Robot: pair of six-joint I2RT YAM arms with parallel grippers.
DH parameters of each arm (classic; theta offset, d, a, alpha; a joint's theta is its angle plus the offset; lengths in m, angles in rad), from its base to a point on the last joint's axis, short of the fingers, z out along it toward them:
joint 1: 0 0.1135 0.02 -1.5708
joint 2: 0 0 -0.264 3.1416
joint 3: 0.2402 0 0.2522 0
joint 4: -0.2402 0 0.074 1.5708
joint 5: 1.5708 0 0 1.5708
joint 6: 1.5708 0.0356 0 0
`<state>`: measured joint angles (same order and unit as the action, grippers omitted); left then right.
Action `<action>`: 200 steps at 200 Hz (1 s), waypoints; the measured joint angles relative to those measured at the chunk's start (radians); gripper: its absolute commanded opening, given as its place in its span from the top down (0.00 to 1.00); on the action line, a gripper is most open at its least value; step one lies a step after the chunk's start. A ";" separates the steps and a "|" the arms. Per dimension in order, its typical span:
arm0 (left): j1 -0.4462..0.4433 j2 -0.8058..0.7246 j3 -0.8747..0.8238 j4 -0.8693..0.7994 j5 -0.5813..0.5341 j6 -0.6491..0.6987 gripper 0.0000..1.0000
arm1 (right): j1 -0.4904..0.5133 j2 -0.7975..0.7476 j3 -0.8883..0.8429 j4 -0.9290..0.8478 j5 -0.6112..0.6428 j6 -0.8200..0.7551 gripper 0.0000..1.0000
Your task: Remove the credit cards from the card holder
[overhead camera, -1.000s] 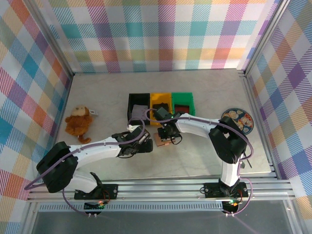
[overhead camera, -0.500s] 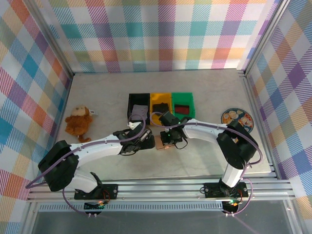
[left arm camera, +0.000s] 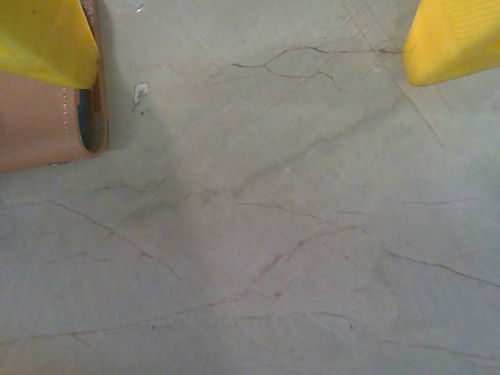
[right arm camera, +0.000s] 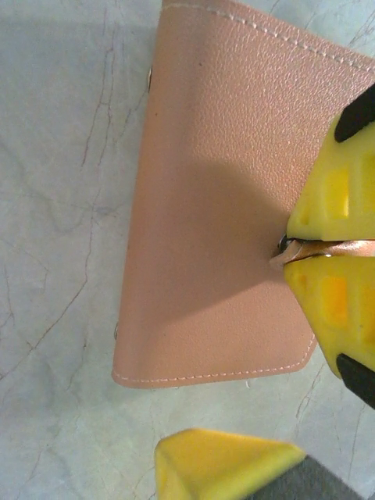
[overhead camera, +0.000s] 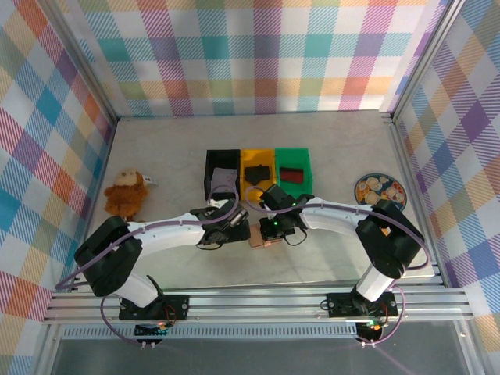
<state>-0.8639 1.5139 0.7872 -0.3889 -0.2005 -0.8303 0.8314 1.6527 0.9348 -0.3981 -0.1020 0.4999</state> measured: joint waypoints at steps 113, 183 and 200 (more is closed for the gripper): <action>-0.019 0.045 0.029 0.030 0.022 -0.034 0.00 | 0.006 0.000 0.000 0.015 -0.016 -0.019 0.91; -0.019 0.094 0.055 0.006 0.005 -0.072 0.00 | 0.008 -0.017 -0.027 0.043 -0.016 -0.026 0.94; -0.019 0.101 0.063 -0.003 0.004 -0.082 0.00 | 0.008 -0.032 -0.041 0.053 -0.016 -0.034 0.94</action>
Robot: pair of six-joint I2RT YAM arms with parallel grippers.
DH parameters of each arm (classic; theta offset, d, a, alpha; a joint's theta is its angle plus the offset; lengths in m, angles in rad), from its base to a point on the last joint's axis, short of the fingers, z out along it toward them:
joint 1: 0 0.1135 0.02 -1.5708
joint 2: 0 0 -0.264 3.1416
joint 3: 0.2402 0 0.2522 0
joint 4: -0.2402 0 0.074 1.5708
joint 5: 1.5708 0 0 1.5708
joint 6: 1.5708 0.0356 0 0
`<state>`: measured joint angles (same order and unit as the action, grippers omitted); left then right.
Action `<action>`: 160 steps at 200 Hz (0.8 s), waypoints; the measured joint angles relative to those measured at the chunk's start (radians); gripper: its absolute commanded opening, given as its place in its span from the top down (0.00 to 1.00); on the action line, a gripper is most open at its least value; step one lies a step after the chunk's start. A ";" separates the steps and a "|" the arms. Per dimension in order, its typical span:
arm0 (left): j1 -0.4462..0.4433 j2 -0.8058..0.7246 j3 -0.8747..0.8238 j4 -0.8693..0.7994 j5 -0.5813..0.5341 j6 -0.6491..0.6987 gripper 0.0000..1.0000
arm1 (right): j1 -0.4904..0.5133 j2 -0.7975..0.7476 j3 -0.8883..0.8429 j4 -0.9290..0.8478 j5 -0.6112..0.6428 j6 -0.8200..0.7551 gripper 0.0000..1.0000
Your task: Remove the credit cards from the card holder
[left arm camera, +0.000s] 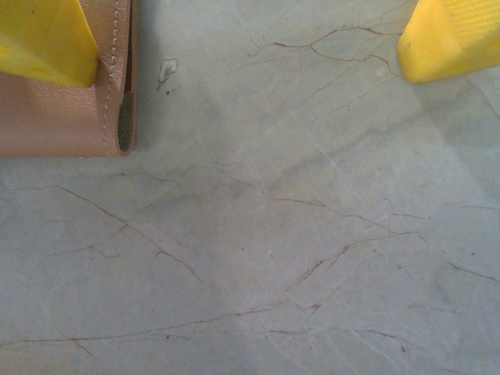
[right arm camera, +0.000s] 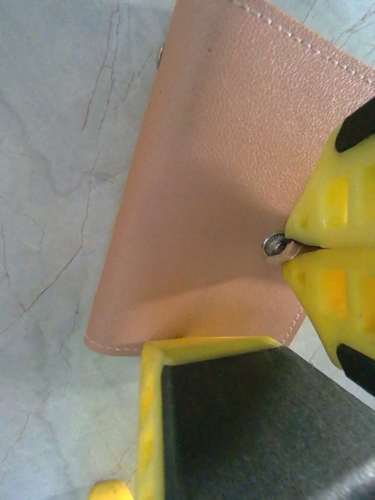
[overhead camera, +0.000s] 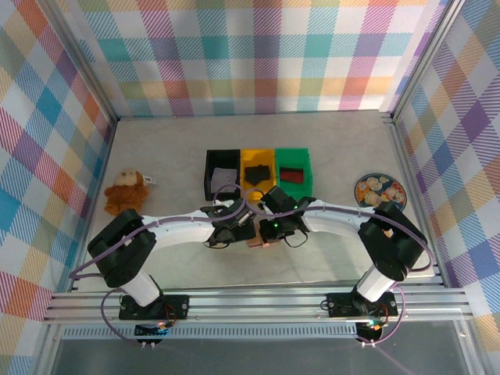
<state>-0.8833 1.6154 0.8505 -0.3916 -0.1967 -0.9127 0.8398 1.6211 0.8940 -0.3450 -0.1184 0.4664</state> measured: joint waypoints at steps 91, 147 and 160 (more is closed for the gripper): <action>0.000 0.020 0.024 -0.025 -0.011 -0.042 0.00 | 0.014 -0.159 -0.119 0.084 -0.022 -0.035 0.85; 0.000 0.020 0.024 -0.025 -0.014 -0.054 0.00 | 0.039 -0.285 -0.250 0.151 -0.051 -0.032 0.80; 0.000 0.020 0.024 -0.025 -0.014 -0.060 0.00 | 0.040 -0.310 -0.273 0.171 -0.061 -0.029 0.78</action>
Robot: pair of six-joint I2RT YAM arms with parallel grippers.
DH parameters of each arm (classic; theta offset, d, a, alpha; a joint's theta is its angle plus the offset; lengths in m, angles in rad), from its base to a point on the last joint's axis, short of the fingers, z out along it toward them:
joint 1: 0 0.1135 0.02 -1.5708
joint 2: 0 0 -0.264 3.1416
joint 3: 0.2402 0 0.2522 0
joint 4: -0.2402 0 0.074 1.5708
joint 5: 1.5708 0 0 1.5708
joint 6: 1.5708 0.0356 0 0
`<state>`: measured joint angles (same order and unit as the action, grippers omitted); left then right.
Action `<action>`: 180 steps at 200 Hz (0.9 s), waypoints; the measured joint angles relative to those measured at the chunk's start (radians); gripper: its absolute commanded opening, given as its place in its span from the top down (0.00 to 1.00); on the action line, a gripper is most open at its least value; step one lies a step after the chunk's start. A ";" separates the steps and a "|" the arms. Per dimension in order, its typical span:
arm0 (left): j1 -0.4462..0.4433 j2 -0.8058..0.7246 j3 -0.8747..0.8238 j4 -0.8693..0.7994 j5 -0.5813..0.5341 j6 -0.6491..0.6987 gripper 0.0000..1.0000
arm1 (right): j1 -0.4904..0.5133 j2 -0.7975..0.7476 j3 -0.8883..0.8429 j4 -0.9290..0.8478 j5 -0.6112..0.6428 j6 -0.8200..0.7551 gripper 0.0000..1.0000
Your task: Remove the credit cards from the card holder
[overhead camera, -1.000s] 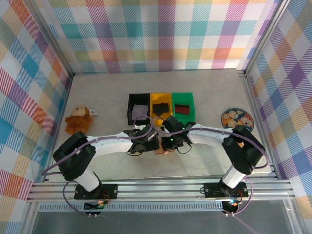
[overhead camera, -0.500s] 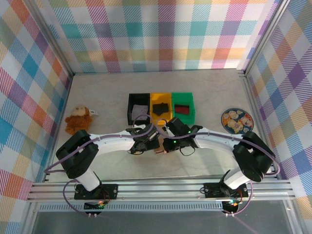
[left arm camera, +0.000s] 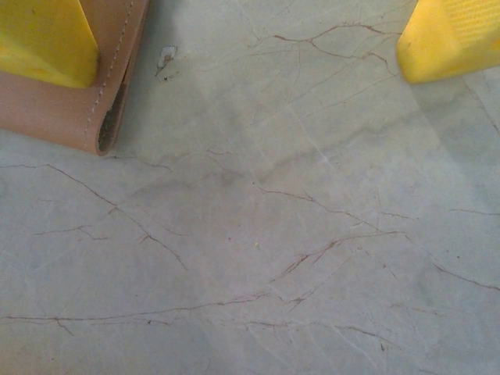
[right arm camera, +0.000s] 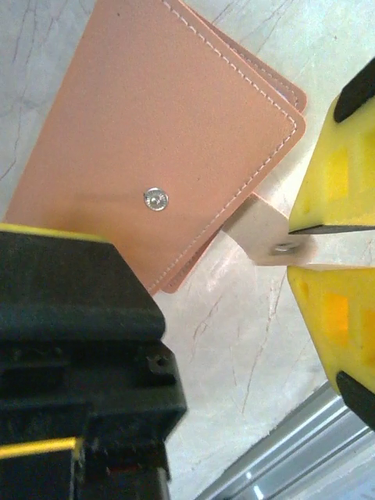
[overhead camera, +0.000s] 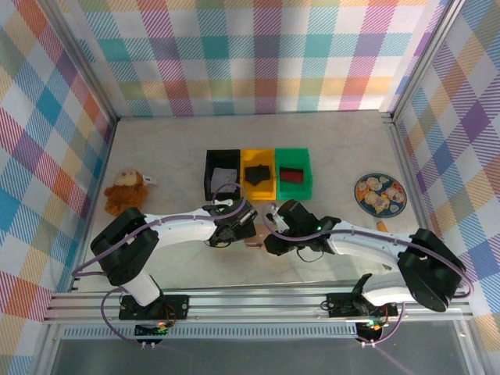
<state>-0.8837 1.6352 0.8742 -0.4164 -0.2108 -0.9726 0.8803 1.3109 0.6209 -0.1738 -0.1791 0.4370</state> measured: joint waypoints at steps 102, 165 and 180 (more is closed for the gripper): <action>0.000 -0.001 -0.003 0.002 0.000 -0.004 0.00 | 0.022 -0.112 -0.041 0.029 0.014 0.076 0.70; 0.000 -0.010 -0.015 0.016 0.000 -0.007 0.00 | -0.048 -0.005 0.041 0.066 -0.020 0.099 0.65; 0.000 -0.010 -0.017 0.019 0.000 -0.008 0.00 | -0.069 0.023 0.041 0.072 -0.027 0.102 0.65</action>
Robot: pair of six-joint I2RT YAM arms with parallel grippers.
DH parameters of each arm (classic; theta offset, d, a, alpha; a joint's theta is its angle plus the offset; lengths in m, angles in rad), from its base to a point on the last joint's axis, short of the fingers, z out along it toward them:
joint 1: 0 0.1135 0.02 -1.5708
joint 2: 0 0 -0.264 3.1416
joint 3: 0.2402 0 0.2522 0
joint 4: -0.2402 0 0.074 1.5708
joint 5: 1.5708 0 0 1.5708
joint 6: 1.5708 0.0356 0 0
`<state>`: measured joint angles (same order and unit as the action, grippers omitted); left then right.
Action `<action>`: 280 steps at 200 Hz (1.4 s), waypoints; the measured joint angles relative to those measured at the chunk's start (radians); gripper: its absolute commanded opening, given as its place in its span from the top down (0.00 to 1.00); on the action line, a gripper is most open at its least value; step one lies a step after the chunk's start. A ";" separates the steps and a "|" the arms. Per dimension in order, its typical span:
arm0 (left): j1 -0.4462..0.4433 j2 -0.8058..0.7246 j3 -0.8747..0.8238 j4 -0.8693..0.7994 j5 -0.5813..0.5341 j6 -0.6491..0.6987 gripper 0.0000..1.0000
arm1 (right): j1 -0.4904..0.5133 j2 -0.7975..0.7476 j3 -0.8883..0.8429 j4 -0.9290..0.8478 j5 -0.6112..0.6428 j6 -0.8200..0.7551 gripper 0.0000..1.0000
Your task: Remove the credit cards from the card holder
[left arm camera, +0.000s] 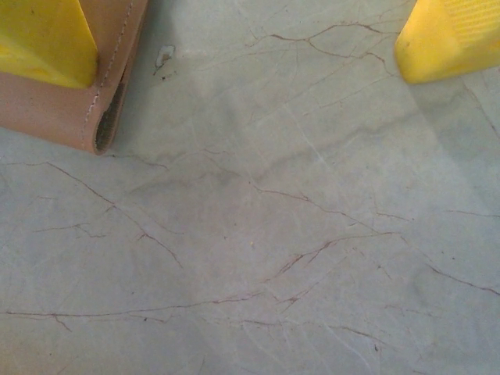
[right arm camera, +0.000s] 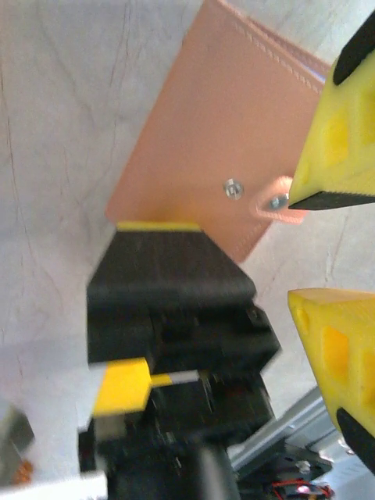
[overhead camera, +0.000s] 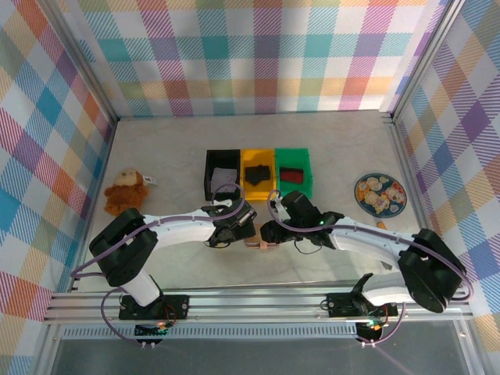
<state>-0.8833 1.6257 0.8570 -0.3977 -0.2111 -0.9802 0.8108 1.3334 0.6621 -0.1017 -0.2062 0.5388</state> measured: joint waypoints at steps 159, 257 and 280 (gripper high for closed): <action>0.000 -0.002 -0.003 0.005 0.000 0.000 0.00 | -0.020 0.079 -0.055 0.145 -0.042 0.004 0.64; 0.000 -0.003 -0.003 0.005 0.000 0.000 0.00 | -0.027 0.137 -0.058 0.171 -0.034 0.000 0.65; 0.000 -0.003 -0.003 0.005 0.000 0.000 0.00 | -0.027 0.156 -0.057 0.200 -0.068 0.004 0.66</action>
<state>-0.8833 1.6230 0.8536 -0.3931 -0.2111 -0.9806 0.7834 1.4895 0.6048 0.0978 -0.2737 0.5430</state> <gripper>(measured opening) 0.996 0.351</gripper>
